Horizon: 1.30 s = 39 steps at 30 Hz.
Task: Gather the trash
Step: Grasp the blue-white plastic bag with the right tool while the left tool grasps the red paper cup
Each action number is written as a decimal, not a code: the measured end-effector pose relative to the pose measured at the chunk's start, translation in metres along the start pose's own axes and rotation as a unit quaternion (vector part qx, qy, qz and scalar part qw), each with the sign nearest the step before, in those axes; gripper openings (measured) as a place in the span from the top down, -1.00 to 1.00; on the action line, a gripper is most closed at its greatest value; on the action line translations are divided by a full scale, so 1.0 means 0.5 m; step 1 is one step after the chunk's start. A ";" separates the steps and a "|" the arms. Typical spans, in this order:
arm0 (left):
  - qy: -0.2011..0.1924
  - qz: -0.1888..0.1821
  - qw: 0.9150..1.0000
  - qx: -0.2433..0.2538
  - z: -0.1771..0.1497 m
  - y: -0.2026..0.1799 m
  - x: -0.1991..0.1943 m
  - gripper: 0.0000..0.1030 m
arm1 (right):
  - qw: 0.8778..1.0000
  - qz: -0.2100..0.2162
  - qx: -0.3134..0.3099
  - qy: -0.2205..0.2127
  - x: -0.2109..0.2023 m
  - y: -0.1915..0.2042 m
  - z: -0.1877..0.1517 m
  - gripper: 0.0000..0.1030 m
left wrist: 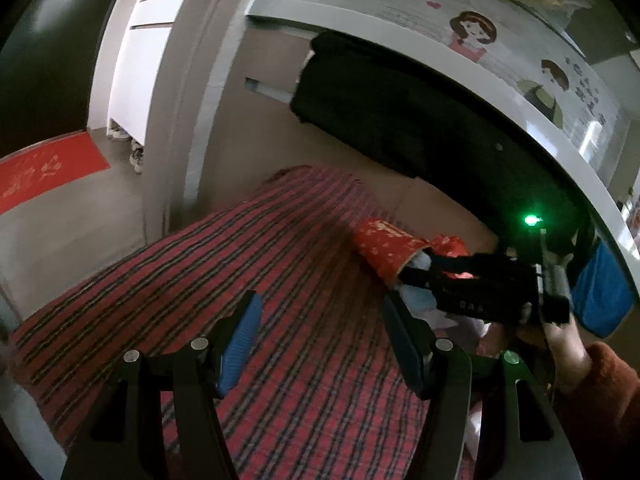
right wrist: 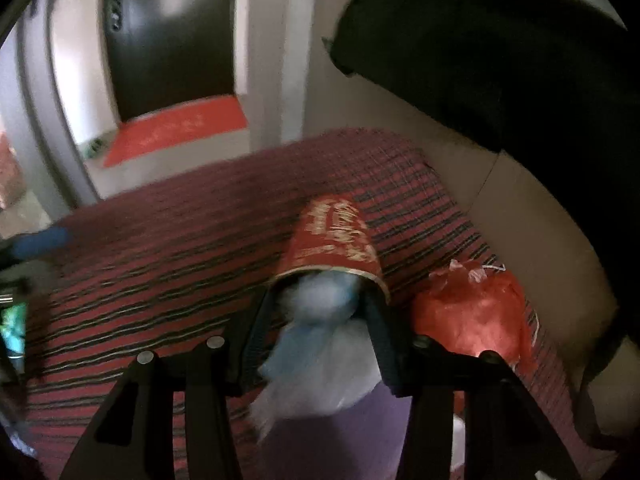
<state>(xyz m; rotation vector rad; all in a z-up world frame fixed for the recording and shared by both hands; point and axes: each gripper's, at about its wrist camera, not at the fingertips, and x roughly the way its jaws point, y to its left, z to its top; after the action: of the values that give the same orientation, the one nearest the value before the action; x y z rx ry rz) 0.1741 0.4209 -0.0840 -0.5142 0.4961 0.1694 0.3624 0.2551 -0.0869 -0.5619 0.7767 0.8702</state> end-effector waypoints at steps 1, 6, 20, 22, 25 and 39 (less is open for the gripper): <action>-0.001 0.001 1.000 -0.006 0.000 0.010 -0.002 -0.23 | 1.000 0.016 0.013 0.009 0.011 -0.009 0.001 0.19; 0.001 0.000 1.000 -0.027 -0.008 0.035 -0.002 -0.23 | 0.994 0.096 0.047 0.024 -0.013 -0.006 -0.034 0.40; 0.029 -0.016 0.999 0.025 -0.033 -0.056 0.027 -0.23 | 0.987 0.075 0.132 -0.055 -0.264 -0.051 -0.195 0.40; 0.016 -0.002 0.999 0.037 -0.025 -0.067 0.031 -0.23 | 0.983 0.065 0.161 -0.053 -0.274 -0.085 -0.221 0.40; -0.014 0.032 0.999 0.037 0.022 -0.051 0.050 -0.23 | 0.979 0.058 0.189 -0.049 -0.279 -0.119 -0.265 0.40; 0.071 0.081 0.991 0.078 0.081 -0.051 0.240 0.03 | 0.970 0.065 0.228 -0.057 -0.265 -0.139 -0.356 0.38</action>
<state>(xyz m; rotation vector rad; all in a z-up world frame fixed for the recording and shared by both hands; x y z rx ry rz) 0.3024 0.4236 -0.1016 -0.3339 0.6860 0.2491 0.3012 0.0308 -0.0808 -0.0536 0.8813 0.8006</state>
